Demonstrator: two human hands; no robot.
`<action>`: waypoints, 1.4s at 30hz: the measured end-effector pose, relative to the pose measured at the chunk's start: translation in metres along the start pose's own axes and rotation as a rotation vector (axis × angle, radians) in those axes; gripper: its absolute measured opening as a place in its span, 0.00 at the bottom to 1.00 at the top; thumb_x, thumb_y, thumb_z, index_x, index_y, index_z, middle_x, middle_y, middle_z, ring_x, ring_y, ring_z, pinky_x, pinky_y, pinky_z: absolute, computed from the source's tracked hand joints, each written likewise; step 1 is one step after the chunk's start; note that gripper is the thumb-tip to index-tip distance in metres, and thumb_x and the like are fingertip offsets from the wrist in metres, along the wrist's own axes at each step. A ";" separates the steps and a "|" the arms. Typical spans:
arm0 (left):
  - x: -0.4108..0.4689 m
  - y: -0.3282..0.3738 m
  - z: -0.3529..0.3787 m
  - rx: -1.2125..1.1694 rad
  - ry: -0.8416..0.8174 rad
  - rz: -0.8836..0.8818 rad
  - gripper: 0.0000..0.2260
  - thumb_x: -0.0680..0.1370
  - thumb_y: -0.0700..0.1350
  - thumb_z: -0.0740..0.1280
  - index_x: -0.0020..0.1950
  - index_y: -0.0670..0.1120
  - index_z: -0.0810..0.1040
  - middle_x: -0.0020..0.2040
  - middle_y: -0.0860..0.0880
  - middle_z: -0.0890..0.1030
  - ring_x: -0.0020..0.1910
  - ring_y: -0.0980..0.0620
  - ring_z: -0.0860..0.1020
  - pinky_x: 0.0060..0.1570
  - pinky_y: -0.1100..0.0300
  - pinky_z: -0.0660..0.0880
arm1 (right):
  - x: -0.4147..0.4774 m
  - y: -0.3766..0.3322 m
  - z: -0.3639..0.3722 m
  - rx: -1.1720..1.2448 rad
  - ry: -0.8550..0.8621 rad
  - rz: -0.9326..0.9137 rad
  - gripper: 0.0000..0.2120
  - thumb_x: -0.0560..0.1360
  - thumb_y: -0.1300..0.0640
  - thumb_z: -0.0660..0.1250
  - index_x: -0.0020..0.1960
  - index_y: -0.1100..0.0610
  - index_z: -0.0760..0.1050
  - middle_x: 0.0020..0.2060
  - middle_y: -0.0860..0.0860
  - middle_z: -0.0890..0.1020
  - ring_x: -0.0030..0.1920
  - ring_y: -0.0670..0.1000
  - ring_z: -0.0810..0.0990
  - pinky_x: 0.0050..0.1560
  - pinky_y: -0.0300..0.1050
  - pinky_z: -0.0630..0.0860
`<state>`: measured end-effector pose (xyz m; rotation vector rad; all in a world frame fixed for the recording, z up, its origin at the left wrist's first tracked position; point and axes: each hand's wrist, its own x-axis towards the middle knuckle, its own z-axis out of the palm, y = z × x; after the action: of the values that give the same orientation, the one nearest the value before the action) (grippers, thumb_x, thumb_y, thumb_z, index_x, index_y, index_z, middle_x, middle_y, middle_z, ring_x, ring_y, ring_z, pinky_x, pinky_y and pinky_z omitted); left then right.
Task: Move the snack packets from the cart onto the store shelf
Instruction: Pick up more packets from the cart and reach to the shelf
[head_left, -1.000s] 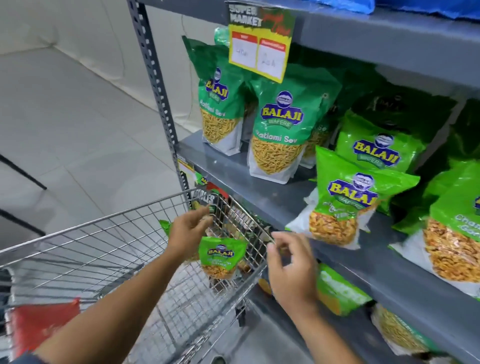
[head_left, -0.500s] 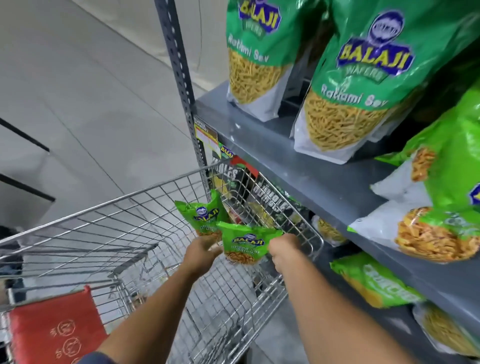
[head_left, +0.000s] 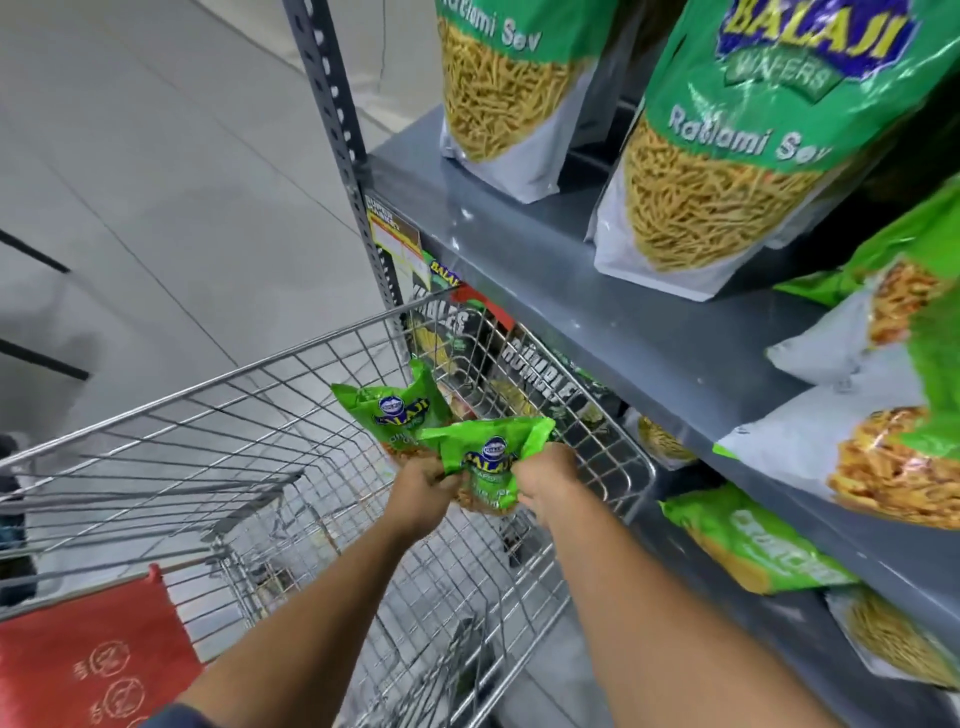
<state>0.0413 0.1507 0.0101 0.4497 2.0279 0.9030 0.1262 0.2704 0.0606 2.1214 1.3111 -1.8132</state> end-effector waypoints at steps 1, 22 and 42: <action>-0.006 0.006 -0.005 0.005 0.005 0.019 0.12 0.77 0.45 0.66 0.40 0.38 0.80 0.32 0.46 0.74 0.22 0.56 0.64 0.24 0.62 0.62 | -0.002 0.000 -0.003 -0.025 -0.014 -0.040 0.19 0.77 0.71 0.55 0.67 0.64 0.66 0.63 0.61 0.74 0.58 0.55 0.76 0.58 0.45 0.75; -0.251 0.233 0.031 0.136 -0.068 0.905 0.22 0.72 0.52 0.70 0.29 0.39 0.66 0.24 0.51 0.62 0.23 0.55 0.60 0.24 0.59 0.57 | -0.232 0.049 -0.264 0.138 0.145 -0.882 0.19 0.62 0.41 0.69 0.44 0.54 0.80 0.37 0.53 0.86 0.35 0.49 0.80 0.40 0.59 0.79; -0.243 0.306 0.267 0.109 -0.060 0.904 0.22 0.75 0.54 0.67 0.27 0.50 0.61 0.22 0.51 0.61 0.21 0.57 0.59 0.25 0.57 0.56 | -0.136 0.109 -0.458 0.505 0.403 -0.815 0.12 0.64 0.43 0.70 0.40 0.50 0.80 0.43 0.53 0.86 0.46 0.57 0.84 0.53 0.66 0.78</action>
<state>0.3948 0.3275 0.2705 1.5024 1.7976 1.2645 0.5599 0.3730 0.2647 2.5206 2.2871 -2.2471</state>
